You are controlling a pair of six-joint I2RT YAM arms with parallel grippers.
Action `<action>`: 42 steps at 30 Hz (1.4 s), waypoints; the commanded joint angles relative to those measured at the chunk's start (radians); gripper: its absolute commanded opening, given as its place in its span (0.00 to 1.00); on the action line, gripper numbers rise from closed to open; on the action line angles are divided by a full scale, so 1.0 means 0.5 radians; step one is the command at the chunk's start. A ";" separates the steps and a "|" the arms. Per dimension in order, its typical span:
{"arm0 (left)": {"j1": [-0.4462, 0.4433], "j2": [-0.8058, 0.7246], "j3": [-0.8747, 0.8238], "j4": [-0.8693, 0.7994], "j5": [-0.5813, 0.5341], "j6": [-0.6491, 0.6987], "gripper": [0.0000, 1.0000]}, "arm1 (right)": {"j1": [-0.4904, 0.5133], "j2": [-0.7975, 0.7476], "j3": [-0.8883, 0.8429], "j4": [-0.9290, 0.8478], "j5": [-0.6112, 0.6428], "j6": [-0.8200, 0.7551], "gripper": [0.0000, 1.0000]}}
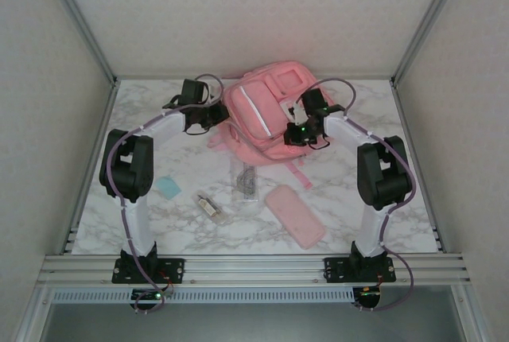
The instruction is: Pack the student bag
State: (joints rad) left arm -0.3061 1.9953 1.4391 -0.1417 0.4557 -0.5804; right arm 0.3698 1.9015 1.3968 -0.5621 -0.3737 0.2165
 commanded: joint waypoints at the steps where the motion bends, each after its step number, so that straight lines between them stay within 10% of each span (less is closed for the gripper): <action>1: -0.125 -0.131 0.011 0.394 0.124 -0.144 0.07 | 0.165 -0.020 0.052 0.047 -0.355 0.162 0.00; 15: -0.185 -0.136 -0.078 0.611 0.179 -0.304 0.07 | 0.374 0.164 0.222 0.234 -0.438 0.441 0.01; 20: -0.122 -0.155 -0.067 0.464 0.112 -0.174 0.09 | 0.352 -0.001 0.073 0.196 -0.100 0.478 0.41; 27: -0.016 -0.247 0.053 -0.006 -0.122 0.160 0.64 | 0.238 -0.434 -0.390 0.308 0.260 0.631 0.60; 42: -0.377 -0.664 -0.033 -0.619 -0.480 0.783 0.66 | 0.029 -0.491 -0.704 0.702 0.489 1.210 0.59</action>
State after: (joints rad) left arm -0.4038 1.7126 1.4593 -0.3580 0.2596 -0.3126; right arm 0.4000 1.6302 1.0859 -0.3283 -0.1757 0.6815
